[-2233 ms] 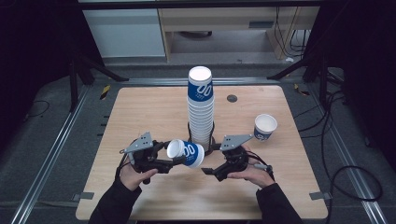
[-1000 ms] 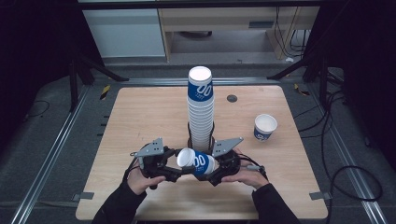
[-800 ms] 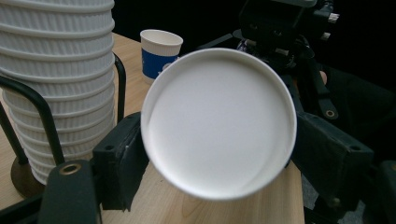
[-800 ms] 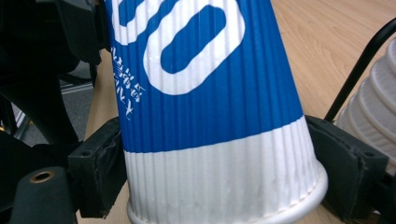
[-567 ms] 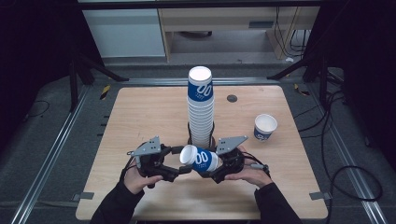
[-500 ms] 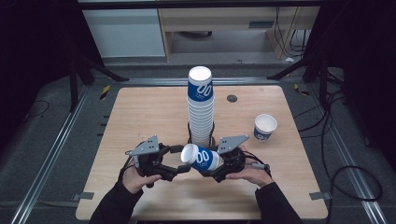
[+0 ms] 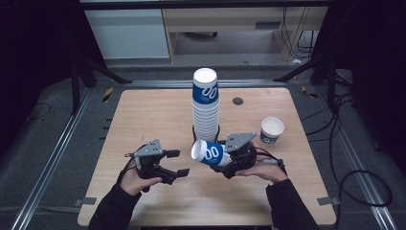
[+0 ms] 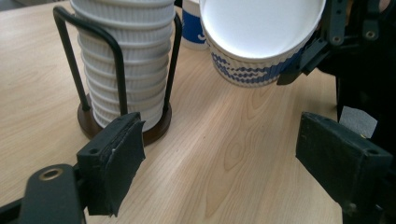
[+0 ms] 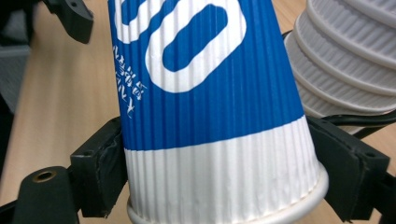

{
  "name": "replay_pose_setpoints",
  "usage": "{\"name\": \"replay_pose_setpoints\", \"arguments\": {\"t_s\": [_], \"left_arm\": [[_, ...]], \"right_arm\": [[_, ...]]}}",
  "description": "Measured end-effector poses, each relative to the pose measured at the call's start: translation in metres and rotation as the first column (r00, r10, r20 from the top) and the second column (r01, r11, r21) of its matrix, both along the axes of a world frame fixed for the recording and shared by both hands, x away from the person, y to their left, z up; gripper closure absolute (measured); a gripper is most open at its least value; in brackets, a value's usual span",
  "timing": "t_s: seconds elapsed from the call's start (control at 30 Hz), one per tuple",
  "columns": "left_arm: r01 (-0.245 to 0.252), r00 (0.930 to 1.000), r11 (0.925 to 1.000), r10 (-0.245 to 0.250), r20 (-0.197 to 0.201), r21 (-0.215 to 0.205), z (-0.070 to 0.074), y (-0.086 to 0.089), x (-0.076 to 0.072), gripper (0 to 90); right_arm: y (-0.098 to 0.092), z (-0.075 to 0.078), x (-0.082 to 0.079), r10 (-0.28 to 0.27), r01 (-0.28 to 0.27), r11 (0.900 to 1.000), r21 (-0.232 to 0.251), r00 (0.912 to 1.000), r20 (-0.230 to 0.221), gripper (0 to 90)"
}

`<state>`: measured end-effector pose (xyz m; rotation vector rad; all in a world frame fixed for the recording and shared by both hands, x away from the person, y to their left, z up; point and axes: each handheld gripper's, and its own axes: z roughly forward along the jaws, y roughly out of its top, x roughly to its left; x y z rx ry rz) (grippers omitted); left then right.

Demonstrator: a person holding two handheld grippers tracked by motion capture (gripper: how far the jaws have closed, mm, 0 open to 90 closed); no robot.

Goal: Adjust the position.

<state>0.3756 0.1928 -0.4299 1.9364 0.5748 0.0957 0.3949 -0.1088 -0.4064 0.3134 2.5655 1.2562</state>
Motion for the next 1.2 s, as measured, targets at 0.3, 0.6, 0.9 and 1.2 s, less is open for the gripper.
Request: {"name": "replay_pose_setpoints", "arguments": {"t_s": [0.3,0.6,0.9,1.2], "left_arm": [[0.014,0.9998,0.9999,-0.014,-0.015,-0.006,-0.002,-0.005,0.000,14.3],[0.033,0.9993,0.9991,-0.033,-0.017,-0.025,0.001,-0.012,-0.003,13.4],[0.063,0.9978,0.9976,-0.063,-0.021,-0.029,-0.001,-0.017,-0.004,24.2],[0.071,0.9972,0.9968,-0.072,-0.020,-0.036,-0.001,-0.017,-0.004,26.1]], "right_arm": [[0.018,-0.003,0.004,0.033,-0.030,0.996,-0.088,0.9986,0.040,14.9],[0.034,-0.014,-0.005,0.086,-0.080,0.987,-0.142,0.9956,0.037,15.0],[0.047,-0.019,-0.013,0.128,-0.121,0.980,-0.158,0.9912,0.034,14.8],[0.047,-0.022,-0.012,0.130,-0.126,0.981,-0.151,0.9913,0.019,13.1]]}}
